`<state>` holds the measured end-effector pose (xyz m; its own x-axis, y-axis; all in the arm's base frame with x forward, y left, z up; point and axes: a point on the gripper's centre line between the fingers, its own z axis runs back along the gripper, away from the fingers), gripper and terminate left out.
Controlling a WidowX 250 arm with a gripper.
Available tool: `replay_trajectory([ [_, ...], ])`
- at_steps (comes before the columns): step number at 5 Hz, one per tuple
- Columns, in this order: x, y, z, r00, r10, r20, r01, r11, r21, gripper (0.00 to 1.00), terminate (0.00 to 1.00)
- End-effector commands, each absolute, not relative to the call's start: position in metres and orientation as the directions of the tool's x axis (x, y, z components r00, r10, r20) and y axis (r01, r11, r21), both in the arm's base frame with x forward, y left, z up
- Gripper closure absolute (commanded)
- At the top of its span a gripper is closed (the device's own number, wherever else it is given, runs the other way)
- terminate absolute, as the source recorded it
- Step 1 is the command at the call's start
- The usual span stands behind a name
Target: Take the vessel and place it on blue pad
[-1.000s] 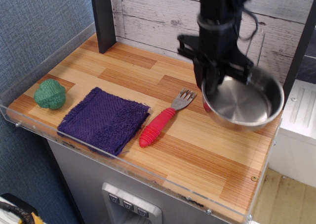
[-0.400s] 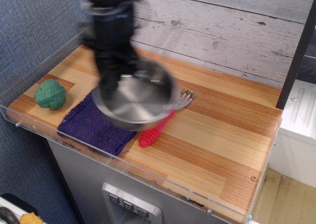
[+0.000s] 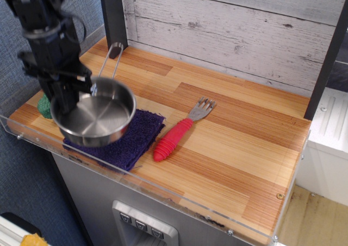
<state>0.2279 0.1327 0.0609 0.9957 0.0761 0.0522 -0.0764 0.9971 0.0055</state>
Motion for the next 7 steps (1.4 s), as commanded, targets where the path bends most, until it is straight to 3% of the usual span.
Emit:
replay_trajectory([
  [1,0.237,0.130,0.052,0.995,0.079,0.056,-0.080,0.996,0.031,1.00,0.00],
  [3,0.253,0.115,0.039,0.999,0.034,0.031,-0.035,0.998,0.046,1.00,0.00],
  [4,0.253,0.117,0.037,0.999,0.033,0.028,-0.034,0.999,0.038,0.00,0.00],
  [5,0.252,0.120,0.054,0.997,0.044,0.058,-0.047,0.997,0.060,0.00,0.00],
  [7,0.249,0.098,0.141,0.980,-0.060,0.191,0.030,0.987,0.159,0.00,0.00],
])
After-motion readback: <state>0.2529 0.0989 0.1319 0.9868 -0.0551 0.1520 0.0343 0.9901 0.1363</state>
